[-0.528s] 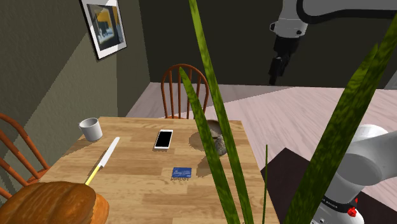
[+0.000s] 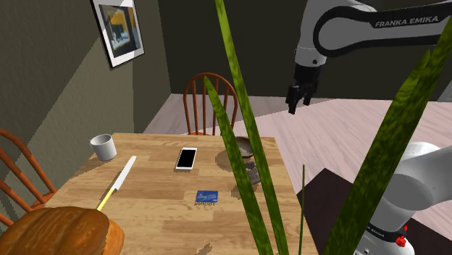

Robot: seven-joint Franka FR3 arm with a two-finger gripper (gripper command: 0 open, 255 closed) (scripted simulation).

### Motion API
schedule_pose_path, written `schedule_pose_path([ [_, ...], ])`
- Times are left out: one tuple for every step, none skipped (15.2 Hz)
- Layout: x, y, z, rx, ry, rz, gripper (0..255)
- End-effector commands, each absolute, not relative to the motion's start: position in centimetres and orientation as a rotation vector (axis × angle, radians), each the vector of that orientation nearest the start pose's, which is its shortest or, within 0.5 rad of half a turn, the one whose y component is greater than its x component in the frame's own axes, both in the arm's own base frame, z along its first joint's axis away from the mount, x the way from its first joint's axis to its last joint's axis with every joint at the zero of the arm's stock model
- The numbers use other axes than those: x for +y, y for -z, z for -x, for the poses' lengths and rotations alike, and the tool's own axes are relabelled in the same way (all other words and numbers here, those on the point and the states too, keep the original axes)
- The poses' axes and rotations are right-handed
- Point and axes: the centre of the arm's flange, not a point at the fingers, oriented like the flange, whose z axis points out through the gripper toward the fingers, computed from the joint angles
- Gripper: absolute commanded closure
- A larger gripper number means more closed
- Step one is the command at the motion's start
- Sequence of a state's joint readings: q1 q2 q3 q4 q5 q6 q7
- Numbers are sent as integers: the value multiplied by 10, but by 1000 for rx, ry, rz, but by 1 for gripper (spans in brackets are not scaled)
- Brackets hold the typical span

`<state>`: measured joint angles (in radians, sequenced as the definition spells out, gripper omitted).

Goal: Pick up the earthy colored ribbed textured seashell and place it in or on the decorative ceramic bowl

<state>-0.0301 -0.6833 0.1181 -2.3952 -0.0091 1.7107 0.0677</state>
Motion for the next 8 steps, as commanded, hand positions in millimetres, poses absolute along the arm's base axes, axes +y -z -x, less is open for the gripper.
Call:
schedule_pose_path([
  [48,-526,-351,122,-8,3216,0],
  [53,-515,-356,174,-14,3210,0],
  [57,-504,-361,227,-19,3203,0],
  [62,-493,-366,279,-25,3195,0],
  [67,-481,-371,332,-30,3187,0],
  [71,-470,-376,384,-36,3178,0],
  [76,-459,-382,435,-41,3167,0],
  [80,-448,-387,487,-46,3156,0],
])
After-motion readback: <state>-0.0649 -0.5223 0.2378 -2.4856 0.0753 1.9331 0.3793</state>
